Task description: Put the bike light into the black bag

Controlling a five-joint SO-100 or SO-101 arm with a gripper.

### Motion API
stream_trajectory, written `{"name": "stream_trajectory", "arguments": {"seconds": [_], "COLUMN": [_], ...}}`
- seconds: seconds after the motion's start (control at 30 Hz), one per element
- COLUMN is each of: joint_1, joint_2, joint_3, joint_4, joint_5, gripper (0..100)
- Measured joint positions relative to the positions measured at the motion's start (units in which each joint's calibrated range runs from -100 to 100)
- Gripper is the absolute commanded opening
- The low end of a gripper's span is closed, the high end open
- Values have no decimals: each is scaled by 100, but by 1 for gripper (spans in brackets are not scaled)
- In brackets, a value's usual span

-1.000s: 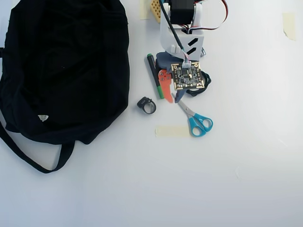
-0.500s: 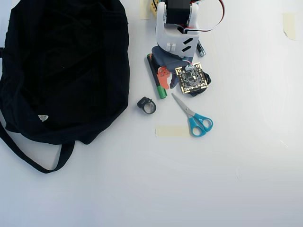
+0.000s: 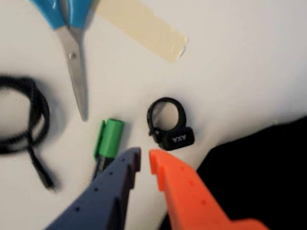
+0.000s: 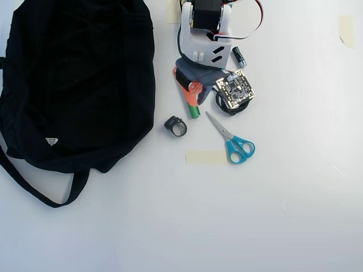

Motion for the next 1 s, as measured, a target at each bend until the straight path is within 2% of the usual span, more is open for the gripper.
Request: {"name": "stream_trajectory", "arguments": {"seconds": [0.17, 0.47, 0.77, 1.0], "joint_1": [228, 301, 331, 345], "joint_2": [382, 631, 905, 1146], "joint_3": [0, -8, -8, -8], "joint_4": [0, -378, -850, -1039], "joint_5": [532, 801, 806, 1114], "gripper": [2, 2, 19, 21]}}
